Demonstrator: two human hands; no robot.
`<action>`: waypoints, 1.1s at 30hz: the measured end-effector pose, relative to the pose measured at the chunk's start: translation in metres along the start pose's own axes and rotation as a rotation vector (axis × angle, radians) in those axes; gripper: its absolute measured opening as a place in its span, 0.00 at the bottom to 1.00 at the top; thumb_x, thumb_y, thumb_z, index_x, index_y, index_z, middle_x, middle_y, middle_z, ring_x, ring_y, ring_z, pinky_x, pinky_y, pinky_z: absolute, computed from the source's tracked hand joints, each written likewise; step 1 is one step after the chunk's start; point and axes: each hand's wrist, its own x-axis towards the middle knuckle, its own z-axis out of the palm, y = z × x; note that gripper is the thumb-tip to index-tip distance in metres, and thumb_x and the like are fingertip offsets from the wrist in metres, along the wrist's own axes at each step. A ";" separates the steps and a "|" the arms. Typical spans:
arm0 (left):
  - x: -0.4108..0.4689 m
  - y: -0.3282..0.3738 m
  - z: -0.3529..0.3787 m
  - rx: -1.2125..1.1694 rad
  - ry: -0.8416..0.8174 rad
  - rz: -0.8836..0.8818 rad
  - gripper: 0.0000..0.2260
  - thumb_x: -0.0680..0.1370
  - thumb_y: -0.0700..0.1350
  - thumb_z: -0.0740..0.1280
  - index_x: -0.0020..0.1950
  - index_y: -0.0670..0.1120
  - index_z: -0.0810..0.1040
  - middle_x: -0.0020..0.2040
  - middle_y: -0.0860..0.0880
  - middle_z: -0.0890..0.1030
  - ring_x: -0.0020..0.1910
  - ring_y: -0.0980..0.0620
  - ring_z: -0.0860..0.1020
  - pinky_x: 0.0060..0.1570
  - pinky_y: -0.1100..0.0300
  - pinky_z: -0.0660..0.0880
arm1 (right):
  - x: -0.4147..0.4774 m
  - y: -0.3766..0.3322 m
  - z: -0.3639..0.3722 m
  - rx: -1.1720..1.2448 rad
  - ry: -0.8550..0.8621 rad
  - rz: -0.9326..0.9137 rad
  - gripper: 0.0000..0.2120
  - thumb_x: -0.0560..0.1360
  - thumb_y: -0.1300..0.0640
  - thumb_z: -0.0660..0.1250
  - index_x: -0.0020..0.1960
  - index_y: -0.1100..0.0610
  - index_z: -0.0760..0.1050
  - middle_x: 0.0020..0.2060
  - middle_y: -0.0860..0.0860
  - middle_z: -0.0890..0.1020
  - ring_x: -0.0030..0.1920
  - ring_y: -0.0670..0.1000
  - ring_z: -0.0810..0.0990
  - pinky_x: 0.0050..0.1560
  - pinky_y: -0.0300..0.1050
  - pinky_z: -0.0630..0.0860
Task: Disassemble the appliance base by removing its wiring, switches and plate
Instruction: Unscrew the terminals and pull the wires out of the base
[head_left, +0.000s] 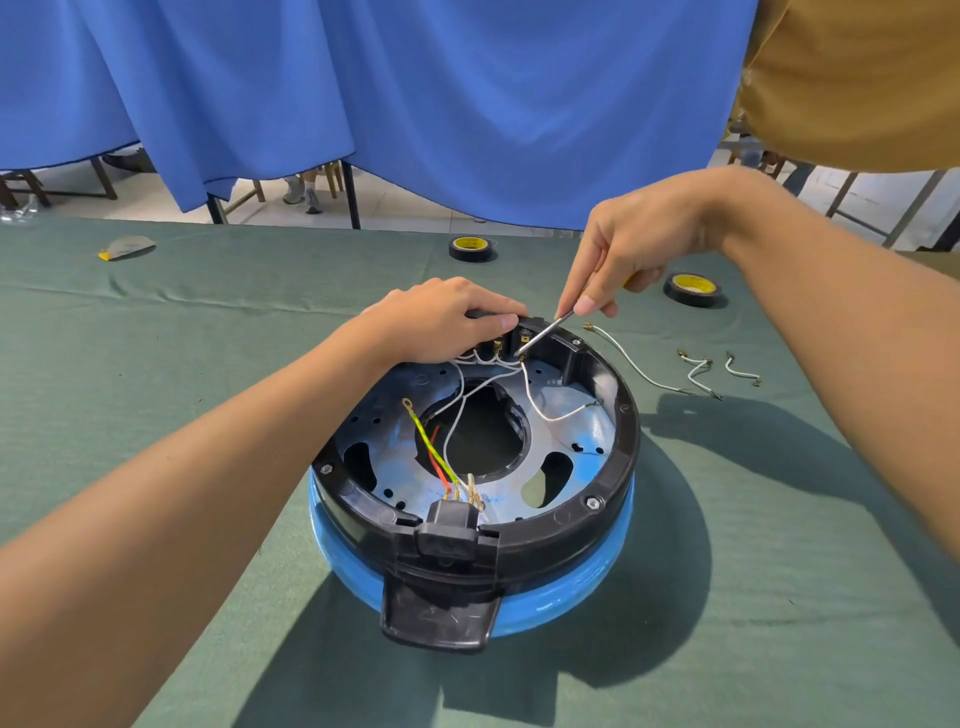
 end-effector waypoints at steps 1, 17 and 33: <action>0.000 0.000 0.000 -0.001 0.002 0.003 0.15 0.82 0.61 0.54 0.67 0.68 0.70 0.67 0.61 0.75 0.64 0.51 0.72 0.60 0.44 0.69 | 0.000 0.000 0.000 0.002 0.007 -0.005 0.06 0.72 0.54 0.74 0.46 0.44 0.86 0.30 0.49 0.81 0.25 0.47 0.63 0.26 0.39 0.60; -0.002 0.004 -0.003 -0.038 0.000 -0.024 0.14 0.81 0.60 0.55 0.65 0.68 0.73 0.43 0.71 0.72 0.49 0.56 0.70 0.59 0.44 0.69 | -0.051 0.023 0.074 0.033 0.610 -0.093 0.07 0.73 0.51 0.72 0.49 0.39 0.83 0.33 0.44 0.83 0.30 0.35 0.75 0.29 0.28 0.66; -0.002 0.004 -0.003 -0.044 -0.005 -0.031 0.14 0.82 0.60 0.54 0.64 0.66 0.74 0.53 0.64 0.75 0.54 0.55 0.72 0.58 0.47 0.68 | -0.044 0.018 0.071 -0.086 0.558 -0.075 0.06 0.75 0.48 0.70 0.48 0.36 0.82 0.34 0.47 0.84 0.32 0.48 0.75 0.35 0.48 0.73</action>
